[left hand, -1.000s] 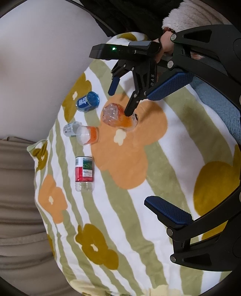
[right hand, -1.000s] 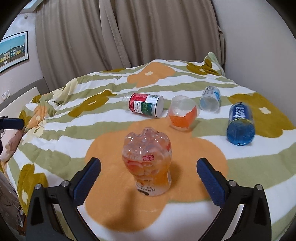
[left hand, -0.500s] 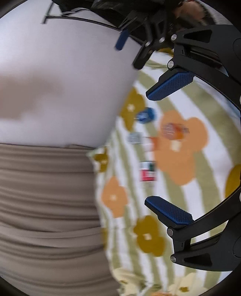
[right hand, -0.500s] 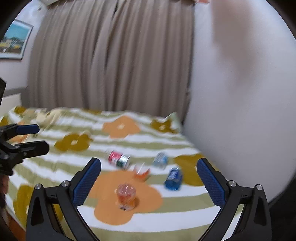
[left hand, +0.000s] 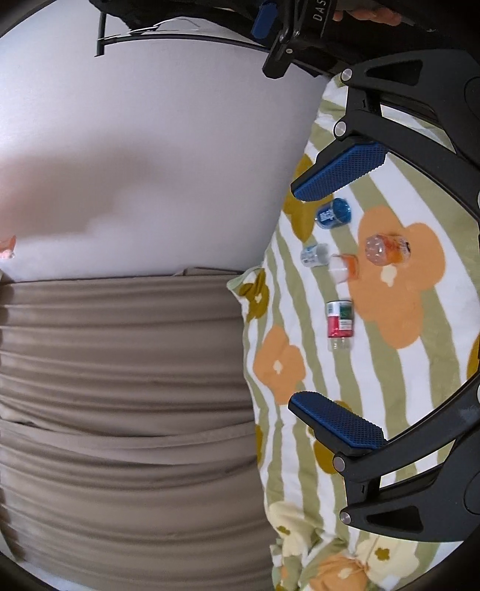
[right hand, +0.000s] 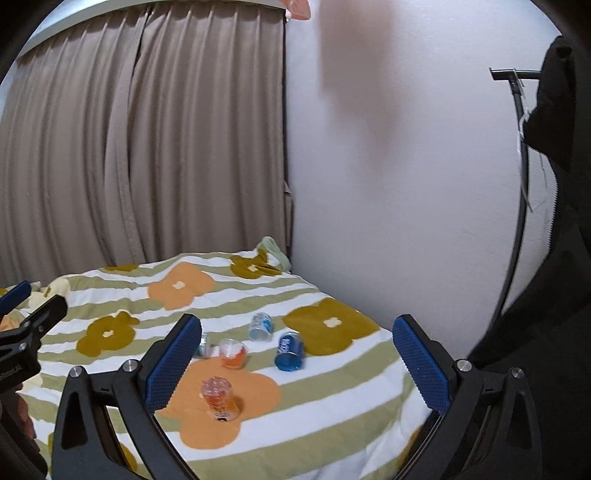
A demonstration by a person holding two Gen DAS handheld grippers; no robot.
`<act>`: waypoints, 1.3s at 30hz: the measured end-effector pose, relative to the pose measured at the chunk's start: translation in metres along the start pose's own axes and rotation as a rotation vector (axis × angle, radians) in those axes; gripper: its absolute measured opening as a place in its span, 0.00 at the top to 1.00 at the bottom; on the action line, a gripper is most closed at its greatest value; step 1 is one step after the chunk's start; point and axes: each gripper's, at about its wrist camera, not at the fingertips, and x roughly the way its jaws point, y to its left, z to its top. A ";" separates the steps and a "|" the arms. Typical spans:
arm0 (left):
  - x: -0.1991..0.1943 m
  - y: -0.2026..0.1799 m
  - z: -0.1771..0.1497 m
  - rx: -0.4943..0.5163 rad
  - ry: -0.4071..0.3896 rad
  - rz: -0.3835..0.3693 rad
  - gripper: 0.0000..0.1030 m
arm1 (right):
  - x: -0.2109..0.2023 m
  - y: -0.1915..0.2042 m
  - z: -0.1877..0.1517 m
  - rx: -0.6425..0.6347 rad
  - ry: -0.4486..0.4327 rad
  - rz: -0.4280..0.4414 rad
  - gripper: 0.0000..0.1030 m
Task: Flip cup upside down
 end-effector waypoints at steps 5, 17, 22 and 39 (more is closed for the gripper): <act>-0.002 0.000 0.001 -0.011 0.008 -0.013 0.00 | -0.002 0.000 0.000 0.000 -0.001 -0.001 0.00; -0.002 -0.002 0.001 -0.003 0.000 -0.021 0.00 | -0.004 0.007 0.000 -0.017 -0.004 0.004 0.00; -0.003 -0.004 0.004 0.002 -0.013 -0.023 0.00 | -0.002 0.005 0.003 -0.014 -0.011 0.005 0.00; -0.004 -0.008 0.009 0.003 -0.032 -0.027 0.00 | 0.000 0.003 0.007 -0.014 -0.020 0.009 0.00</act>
